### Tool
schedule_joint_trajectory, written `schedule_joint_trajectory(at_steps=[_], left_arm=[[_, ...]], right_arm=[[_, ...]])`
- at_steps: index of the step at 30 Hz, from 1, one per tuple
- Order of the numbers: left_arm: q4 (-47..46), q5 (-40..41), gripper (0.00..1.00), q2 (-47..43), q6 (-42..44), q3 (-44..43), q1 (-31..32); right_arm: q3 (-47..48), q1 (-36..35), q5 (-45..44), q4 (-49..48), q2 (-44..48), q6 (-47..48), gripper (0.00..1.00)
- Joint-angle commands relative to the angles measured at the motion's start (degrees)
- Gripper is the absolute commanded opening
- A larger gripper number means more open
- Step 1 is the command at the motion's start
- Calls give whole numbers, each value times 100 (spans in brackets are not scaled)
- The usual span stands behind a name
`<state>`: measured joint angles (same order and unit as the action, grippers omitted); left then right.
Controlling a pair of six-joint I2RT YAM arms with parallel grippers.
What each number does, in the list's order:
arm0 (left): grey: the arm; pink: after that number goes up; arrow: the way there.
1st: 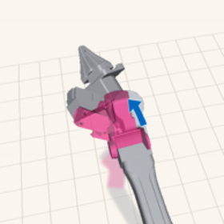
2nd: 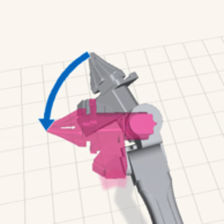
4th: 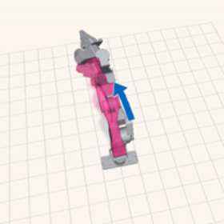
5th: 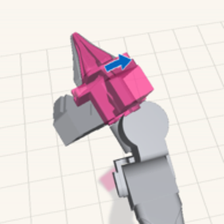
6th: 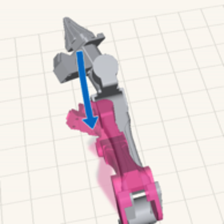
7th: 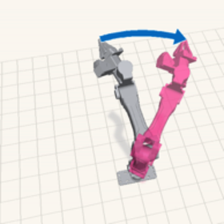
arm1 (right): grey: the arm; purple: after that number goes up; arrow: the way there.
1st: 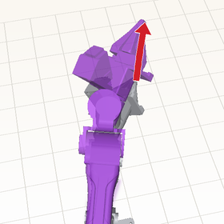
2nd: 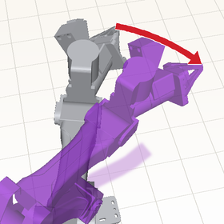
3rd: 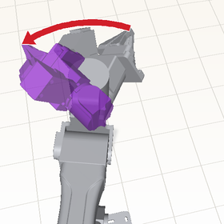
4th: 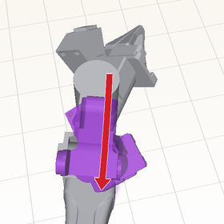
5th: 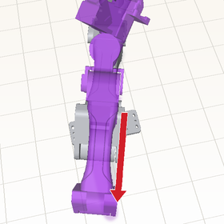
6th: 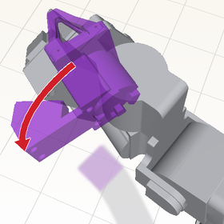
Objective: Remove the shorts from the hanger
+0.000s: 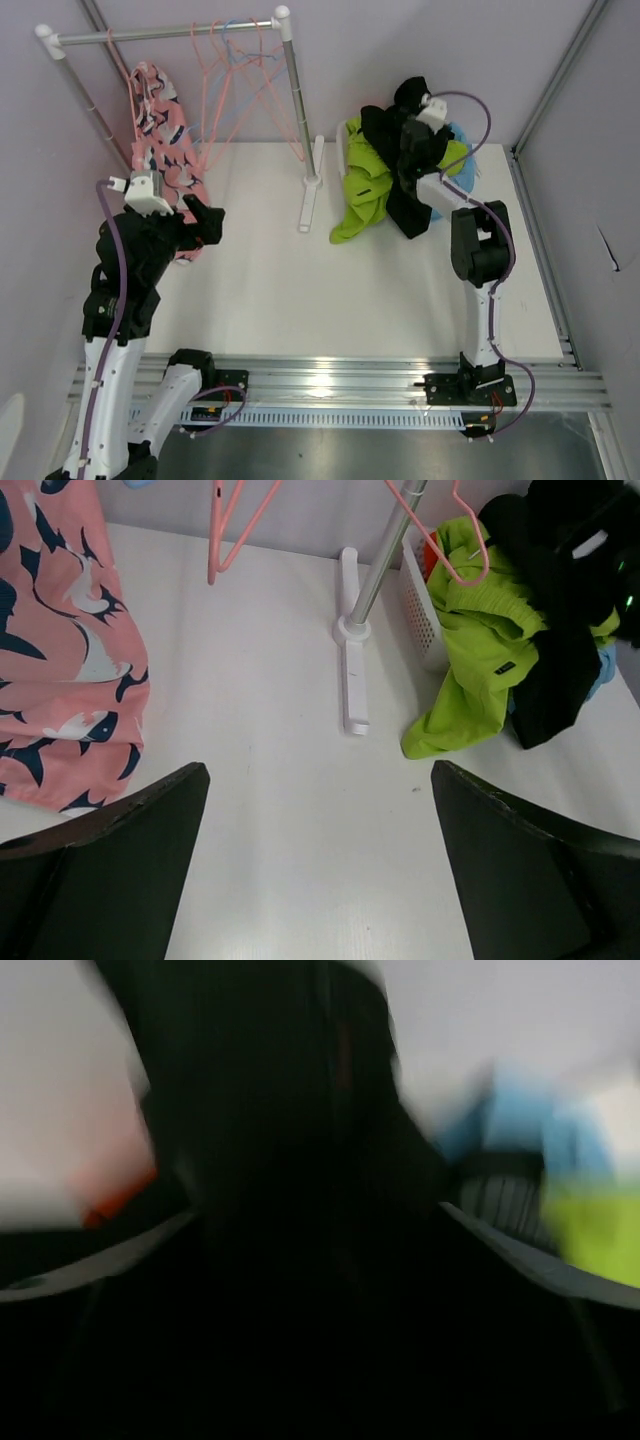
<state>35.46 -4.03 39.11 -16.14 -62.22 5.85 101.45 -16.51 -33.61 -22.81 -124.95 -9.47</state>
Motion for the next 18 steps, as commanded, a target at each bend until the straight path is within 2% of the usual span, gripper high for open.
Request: schedule_joint_trajectory(at_steps=[1, 5, 11, 16, 18], left_arm=[[118, 698, 99, 482, 269, -527, 31], [478, 1360, 99, 1245, 357, -1485, 22], [462, 1992, 99, 1897, 419, -2566, 4], [751, 2143, 99, 2898, 542, -3699, -197], [848, 2047, 99, 3215, 577, -4034, -469]], right_arm=[[-1117, -142, -164, 299, 988, -1352, 99], [-2206, -247, -138, 769, 1735, -1785, 99], [-4386, -703, 73, 962, 3896, -1926, 99], [-5617, -1536, 415, 1725, 5889, -2207, 99], [-6127, -1889, 407, 1902, 6384, -2356, 99]])
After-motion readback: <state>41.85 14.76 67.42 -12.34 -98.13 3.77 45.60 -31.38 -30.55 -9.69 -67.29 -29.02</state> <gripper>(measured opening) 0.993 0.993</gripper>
